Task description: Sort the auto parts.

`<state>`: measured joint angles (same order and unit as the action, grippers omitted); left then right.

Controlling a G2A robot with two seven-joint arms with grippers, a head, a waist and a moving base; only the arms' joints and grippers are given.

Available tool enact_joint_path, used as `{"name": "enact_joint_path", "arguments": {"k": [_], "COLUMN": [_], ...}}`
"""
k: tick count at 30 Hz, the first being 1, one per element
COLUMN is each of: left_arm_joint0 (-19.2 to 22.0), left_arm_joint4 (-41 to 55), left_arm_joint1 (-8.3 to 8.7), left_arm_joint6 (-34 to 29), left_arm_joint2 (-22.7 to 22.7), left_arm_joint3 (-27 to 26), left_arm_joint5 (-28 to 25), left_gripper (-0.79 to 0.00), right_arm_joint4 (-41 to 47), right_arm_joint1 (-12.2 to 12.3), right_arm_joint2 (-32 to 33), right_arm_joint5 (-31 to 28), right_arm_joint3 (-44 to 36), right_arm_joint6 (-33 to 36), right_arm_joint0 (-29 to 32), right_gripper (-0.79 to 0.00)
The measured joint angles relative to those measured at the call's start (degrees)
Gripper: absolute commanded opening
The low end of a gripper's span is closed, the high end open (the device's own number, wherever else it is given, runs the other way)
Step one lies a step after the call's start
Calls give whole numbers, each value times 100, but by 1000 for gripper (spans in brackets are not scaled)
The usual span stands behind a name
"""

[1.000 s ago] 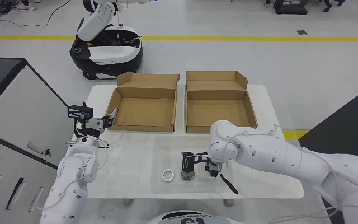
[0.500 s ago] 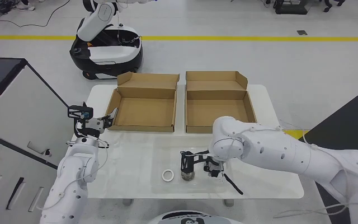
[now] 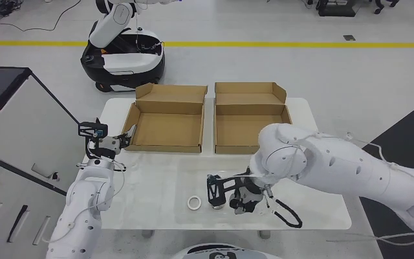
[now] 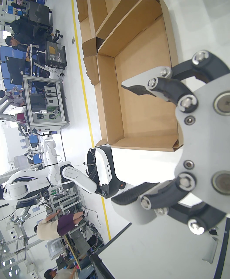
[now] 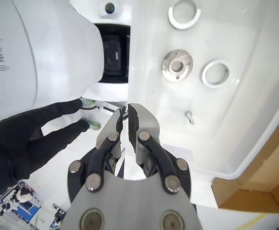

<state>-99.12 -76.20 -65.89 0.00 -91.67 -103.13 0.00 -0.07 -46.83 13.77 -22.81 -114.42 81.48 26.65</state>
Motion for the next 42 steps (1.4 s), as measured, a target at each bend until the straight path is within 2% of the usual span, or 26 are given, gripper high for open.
{"name": "enact_joint_path", "arguments": {"k": [8,11,20,22,24,30,34,42], "left_arm_joint0": [0,0,0,0,0,0,0,0], "left_arm_joint4": [0,0,0,0,0,0,0,0], "left_arm_joint1": [0,0,0,0,0,0,0,0], "left_arm_joint6": [0,0,0,0,0,0,0,0], "left_arm_joint2": [0,0,0,0,0,0,0,0], "left_arm_joint3": [0,0,0,0,0,0,0,0], "left_arm_joint5": [0,0,0,0,0,0,0,0], "left_gripper": [0,0,0,0,0,0,0,0], "right_arm_joint4": [428,458,-145,-78,226,714,814,814], "right_arm_joint1": [500,739,1548,1667,1771,1931,1965,1965], "right_arm_joint2": [-2,-121,-404,-401,-364,-6,261,264], "right_arm_joint5": [-816,-1285,-3448,-3543,-3525,-3518,-3519,-3519], "right_arm_joint3": [200,319,869,787,634,258,117,116], "right_arm_joint6": [-815,-1284,-3513,-3691,-3553,-3575,-3656,-3657], "right_arm_joint0": [-21,-41,-8,-27,-80,13,164,166], "right_gripper": [-785,-785,-785,-785,-785,-785,-785,-785]}}
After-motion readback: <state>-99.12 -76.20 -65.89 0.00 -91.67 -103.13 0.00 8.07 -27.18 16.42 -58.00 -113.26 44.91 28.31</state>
